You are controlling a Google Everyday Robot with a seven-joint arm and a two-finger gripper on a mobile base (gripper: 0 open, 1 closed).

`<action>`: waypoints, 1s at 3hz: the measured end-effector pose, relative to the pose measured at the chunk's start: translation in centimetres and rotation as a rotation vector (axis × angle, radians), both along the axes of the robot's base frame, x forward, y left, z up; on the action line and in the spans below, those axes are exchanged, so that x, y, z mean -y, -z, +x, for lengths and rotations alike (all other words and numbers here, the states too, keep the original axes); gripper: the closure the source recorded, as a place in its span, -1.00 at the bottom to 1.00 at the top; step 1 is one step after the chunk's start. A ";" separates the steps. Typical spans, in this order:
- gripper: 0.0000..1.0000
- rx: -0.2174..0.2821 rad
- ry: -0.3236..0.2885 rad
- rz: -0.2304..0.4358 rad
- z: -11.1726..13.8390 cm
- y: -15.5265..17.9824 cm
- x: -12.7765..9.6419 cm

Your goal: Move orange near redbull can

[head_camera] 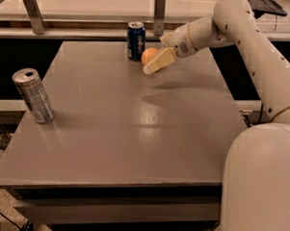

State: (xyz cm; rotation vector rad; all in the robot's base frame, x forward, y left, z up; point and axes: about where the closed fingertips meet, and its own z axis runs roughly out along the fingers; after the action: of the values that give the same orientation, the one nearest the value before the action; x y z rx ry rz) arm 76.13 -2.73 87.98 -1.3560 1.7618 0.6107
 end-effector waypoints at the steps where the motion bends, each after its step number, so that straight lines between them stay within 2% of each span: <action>1: -0.63 -0.021 -0.013 0.017 -0.4 1.0 -1.2; 3: 0.30 -0.047 -0.005 0.044 -0.6 1.8 -2.3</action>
Offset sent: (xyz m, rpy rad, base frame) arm -0.0080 0.0227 -0.0191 0.0729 0.0479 0.0049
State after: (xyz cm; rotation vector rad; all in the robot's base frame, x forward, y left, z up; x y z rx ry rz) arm 75.49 -0.40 86.17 -1.3266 1.7722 0.6850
